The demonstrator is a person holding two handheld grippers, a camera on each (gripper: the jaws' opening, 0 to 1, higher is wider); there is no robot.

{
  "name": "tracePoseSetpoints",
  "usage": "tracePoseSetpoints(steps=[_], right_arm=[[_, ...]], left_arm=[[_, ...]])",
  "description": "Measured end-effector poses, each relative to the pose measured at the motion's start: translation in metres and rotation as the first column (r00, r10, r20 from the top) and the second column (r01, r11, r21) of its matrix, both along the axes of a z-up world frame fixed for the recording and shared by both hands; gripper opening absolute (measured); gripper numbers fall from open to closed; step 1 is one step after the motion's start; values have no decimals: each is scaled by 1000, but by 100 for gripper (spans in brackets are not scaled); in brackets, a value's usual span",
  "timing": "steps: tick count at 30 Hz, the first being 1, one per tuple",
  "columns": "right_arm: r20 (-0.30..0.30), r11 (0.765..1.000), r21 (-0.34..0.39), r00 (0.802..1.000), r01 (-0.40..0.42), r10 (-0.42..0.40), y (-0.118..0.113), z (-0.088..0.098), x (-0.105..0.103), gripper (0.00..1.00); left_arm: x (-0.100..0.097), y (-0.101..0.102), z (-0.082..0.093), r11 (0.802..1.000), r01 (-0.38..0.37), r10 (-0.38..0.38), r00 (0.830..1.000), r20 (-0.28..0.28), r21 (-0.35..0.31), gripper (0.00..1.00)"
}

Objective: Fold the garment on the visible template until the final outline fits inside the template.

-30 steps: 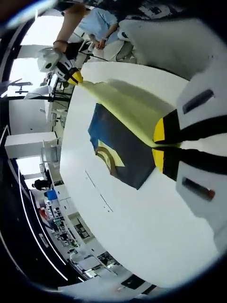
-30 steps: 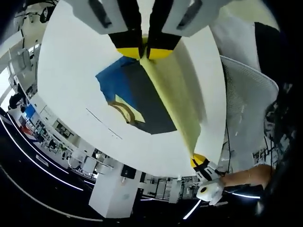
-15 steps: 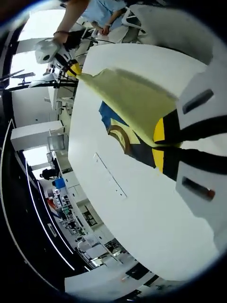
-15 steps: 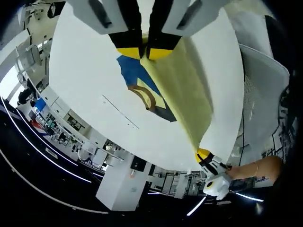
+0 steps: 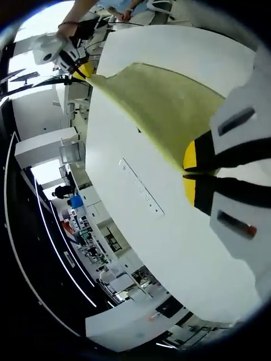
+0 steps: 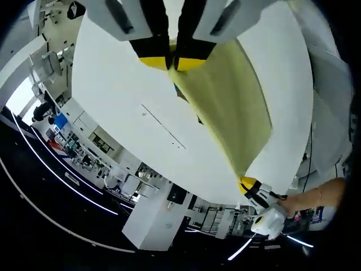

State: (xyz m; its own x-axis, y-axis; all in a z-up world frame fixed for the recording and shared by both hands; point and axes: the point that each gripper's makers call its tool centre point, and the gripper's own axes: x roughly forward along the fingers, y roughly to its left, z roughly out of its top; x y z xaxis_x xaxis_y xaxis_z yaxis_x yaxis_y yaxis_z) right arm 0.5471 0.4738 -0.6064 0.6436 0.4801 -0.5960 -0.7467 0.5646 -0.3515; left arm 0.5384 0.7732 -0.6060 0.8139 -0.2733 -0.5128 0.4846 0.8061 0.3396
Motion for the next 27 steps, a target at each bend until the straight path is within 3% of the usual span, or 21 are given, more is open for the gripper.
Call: tracePoseSetpoints(steps=[4, 12, 27], right_arm=[[-23, 997, 13, 997, 76, -75, -2, -9, 16, 0], [-26, 993, -7, 993, 119, -119, 1, -21, 45, 0], [-148, 990, -45, 979, 135, -140, 8, -95, 82, 0]], left_arm=[[16, 0, 0, 999, -25, 25, 1000, 0, -31, 0], [44, 2, -15, 999, -45, 45, 999, -14, -1, 0], [79, 10, -92, 998, -68, 68, 989, -129, 0, 0]])
